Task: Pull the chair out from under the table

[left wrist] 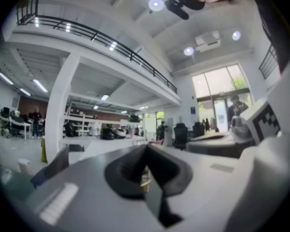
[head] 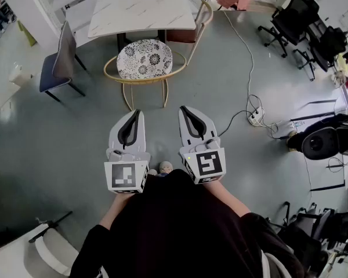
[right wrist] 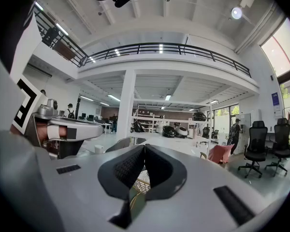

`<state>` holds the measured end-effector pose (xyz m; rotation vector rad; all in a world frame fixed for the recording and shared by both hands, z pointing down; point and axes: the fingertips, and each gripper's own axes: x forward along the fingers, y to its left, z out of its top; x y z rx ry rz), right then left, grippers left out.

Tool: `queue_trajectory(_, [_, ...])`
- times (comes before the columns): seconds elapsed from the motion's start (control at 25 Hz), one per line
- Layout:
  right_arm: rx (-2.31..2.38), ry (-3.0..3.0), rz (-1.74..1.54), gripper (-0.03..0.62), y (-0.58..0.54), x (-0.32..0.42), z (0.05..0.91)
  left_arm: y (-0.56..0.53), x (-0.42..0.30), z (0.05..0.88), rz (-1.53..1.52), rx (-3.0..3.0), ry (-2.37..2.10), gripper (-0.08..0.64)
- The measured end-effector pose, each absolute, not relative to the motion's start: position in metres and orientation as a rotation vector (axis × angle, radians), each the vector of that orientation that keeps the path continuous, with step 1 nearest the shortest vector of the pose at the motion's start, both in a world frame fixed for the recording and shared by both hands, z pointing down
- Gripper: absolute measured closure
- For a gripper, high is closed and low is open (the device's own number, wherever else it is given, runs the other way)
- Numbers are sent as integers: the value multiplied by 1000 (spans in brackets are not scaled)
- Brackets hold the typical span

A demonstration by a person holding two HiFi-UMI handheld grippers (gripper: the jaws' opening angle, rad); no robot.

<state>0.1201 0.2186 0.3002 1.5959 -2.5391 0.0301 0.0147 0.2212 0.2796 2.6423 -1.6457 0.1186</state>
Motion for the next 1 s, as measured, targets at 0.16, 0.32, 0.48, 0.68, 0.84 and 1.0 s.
queue_trajectory(0.16, [1594,-2556,27,571,214,124,300,217,17,287,138,2636,-1660,554])
queue_trajectory(0.32, [1584,-2583,27,571,209,131,300,214,22,290,151,2625,-1680,554])
queue_trajectory(0.48, [1562,-2603,38,570,207,136,304,214,25,295,168,2598,-1713,554])
queue_trajectory(0.68, [1539,-2615,24,569,202,137,310,214,24,306,189,2579,-1727,554])
queue_trajectory(0.84, [1529,-2602,37,569,193,137,318,205,21,311,196,2570,-1727,554])
queue_trajectory(1.0, [1504,-2575,27,569,167,128,332,179,11,323,204,2564,-1723,554])
